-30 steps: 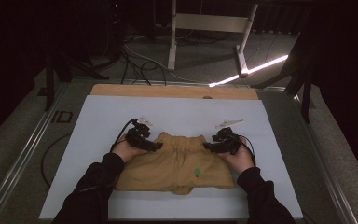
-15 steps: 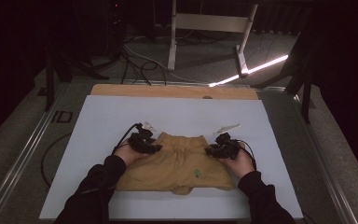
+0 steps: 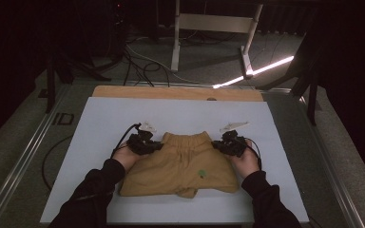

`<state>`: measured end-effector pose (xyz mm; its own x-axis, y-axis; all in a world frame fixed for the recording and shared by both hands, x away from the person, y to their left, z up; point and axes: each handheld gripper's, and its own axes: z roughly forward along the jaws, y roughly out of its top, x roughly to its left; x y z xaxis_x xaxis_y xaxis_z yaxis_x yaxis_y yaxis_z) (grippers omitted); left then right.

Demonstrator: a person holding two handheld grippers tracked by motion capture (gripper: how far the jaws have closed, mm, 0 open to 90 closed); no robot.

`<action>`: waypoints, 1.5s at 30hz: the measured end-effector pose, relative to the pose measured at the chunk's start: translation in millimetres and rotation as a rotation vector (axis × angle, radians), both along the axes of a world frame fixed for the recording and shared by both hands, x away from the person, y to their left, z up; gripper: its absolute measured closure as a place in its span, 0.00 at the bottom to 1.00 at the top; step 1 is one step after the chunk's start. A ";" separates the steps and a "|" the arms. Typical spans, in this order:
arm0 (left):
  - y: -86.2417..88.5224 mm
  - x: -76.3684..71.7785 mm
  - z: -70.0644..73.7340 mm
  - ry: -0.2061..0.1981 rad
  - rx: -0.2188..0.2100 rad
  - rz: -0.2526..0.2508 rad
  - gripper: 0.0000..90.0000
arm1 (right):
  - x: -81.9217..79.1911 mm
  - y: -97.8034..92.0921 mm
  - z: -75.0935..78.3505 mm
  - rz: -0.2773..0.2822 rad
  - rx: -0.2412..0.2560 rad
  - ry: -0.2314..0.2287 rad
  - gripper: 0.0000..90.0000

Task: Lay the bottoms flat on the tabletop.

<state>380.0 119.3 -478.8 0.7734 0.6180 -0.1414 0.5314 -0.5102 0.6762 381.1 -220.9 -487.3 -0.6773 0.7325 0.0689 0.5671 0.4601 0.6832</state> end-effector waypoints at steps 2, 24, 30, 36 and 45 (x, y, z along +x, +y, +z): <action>2.4 4.1 8.7 -0.023 -0.018 0.019 0.97 | 6.2 -0.9 4.8 -0.009 0.026 0.003 0.98; 20.8 86.2 35.8 -0.136 0.024 0.275 0.17 | 96.4 18.7 54.0 -0.296 0.113 -0.148 0.29; 14.0 77.9 23.5 -0.074 0.017 0.218 0.04 | 87.3 21.3 41.4 -0.192 0.146 -0.114 0.16; 8.8 64.5 34.8 -0.098 -0.022 0.178 0.01 | 75.4 23.1 40.5 -0.141 0.160 -0.125 0.16; 15.8 42.3 49.6 -0.122 -0.048 0.134 0.01 | 52.9 23.8 49.9 -0.094 0.189 -0.161 0.16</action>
